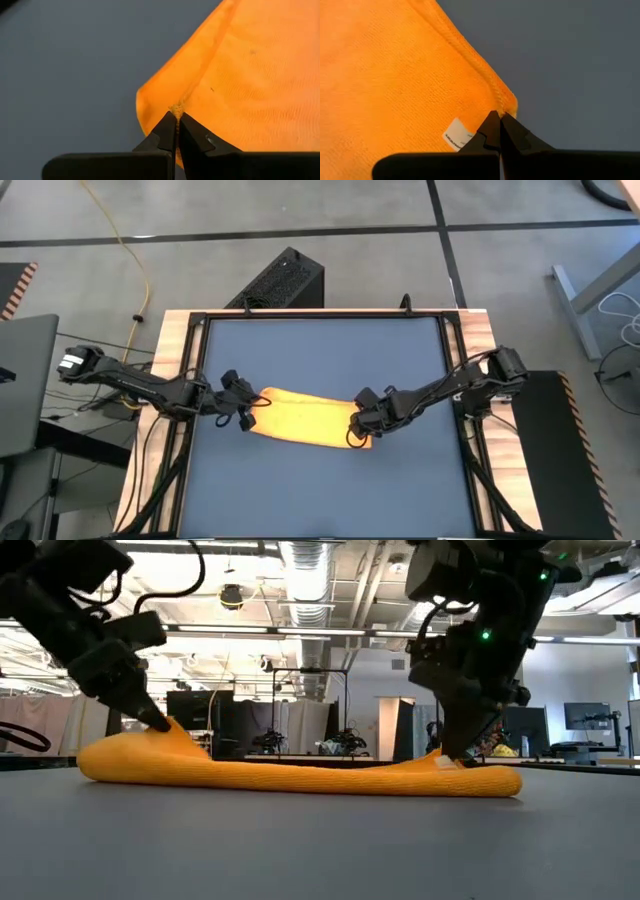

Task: Roll towel into tight, uniform cylinder
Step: Roll the orange microfiber cloth

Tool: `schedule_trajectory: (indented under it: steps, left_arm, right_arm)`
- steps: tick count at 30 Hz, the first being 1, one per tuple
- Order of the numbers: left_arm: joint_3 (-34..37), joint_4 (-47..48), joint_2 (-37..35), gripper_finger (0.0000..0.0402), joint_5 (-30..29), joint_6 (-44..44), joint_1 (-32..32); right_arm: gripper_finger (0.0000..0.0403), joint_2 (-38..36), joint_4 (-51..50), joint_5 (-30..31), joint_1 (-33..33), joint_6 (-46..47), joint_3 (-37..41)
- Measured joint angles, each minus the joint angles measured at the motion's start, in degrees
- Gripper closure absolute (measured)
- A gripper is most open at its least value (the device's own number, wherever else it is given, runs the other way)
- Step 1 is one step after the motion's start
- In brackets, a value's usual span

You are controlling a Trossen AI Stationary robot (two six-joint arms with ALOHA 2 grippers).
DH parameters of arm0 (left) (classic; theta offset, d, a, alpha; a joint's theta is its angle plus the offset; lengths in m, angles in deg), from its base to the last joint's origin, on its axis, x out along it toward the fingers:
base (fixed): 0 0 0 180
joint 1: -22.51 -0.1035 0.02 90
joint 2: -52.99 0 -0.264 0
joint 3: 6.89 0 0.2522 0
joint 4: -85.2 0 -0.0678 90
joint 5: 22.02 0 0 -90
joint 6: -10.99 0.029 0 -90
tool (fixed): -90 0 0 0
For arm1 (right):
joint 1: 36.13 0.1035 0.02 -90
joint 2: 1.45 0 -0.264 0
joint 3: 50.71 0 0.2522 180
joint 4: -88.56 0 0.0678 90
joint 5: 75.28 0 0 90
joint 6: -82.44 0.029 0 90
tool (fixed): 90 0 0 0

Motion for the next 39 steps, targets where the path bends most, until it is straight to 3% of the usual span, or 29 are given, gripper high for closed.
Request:
schedule_trajectory:
  steps: [10,23,34,39]
  left_arm:
    - [-0.95,-0.69,0.15,0.0401,0.68,5.40,-5.52]
    - [-0.95,-5.89,3.04,0.0401,4.61,9.64,-9.47]
    - [-0.93,-7.79,10.04,0.0401,0.74,10.54,-9.49]
    - [-0.93,-10.27,11.84,0.0396,-0.56,11.54,-9.49]
  right_arm:
    - [0.0388,-1.03,-5.76,0.15,0.84,5.58,-0.01]
    - [0.0388,-0.95,-5.58,0.29,-0.62,5.88,-0.01]
    - [0.0387,-0.95,-5.22,0.23,-0.91,6.86,-0.02]
    - [0.0367,-0.95,-5.56,0.07,-0.89,7.44,0.00]
